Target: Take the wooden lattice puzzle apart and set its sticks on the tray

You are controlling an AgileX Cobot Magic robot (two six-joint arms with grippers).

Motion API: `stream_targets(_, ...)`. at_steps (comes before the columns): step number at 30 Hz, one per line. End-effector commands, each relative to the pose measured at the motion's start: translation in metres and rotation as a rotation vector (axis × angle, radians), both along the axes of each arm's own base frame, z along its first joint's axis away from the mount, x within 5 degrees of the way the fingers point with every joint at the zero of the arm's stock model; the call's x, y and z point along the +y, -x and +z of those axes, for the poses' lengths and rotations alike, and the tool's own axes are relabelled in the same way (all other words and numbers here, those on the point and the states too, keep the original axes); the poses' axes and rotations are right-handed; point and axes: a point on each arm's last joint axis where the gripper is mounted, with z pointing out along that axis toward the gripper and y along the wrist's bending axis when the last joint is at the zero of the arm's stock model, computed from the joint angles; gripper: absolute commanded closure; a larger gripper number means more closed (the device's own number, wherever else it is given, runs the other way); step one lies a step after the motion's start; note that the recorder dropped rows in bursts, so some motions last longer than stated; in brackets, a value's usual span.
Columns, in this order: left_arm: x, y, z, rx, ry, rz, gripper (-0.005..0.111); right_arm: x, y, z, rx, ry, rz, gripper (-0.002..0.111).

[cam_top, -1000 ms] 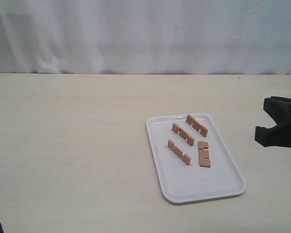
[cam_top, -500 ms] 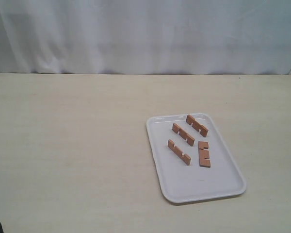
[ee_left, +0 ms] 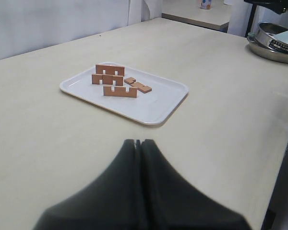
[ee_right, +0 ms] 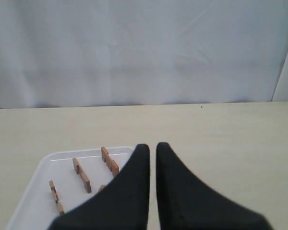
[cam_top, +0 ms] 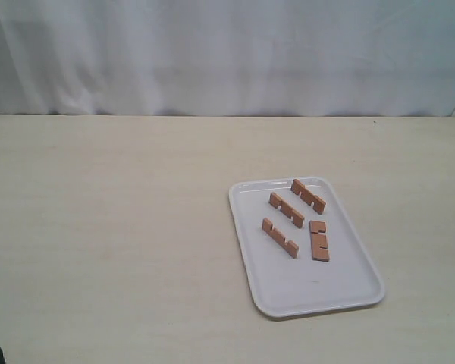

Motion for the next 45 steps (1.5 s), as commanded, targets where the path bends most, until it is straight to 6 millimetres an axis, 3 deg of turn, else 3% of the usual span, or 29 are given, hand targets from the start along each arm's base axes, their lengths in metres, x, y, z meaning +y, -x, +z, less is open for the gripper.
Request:
stream_targets(1,0.000,0.000,0.000,0.001,0.008,-0.003,0.107,-0.001,0.008,-0.001,-0.015,-0.006,-0.004,0.104)
stream_targets(17,0.000,0.000,0.000,0.001,0.008,-0.003,0.107,-0.003,0.027,-0.006,-0.018,-0.003,-0.045,0.104)
stream_targets(45,0.000,0.000,0.000,0.001,0.008,-0.003,0.107,-0.003,0.028,-0.013,0.058,-0.002,-0.044,0.104)
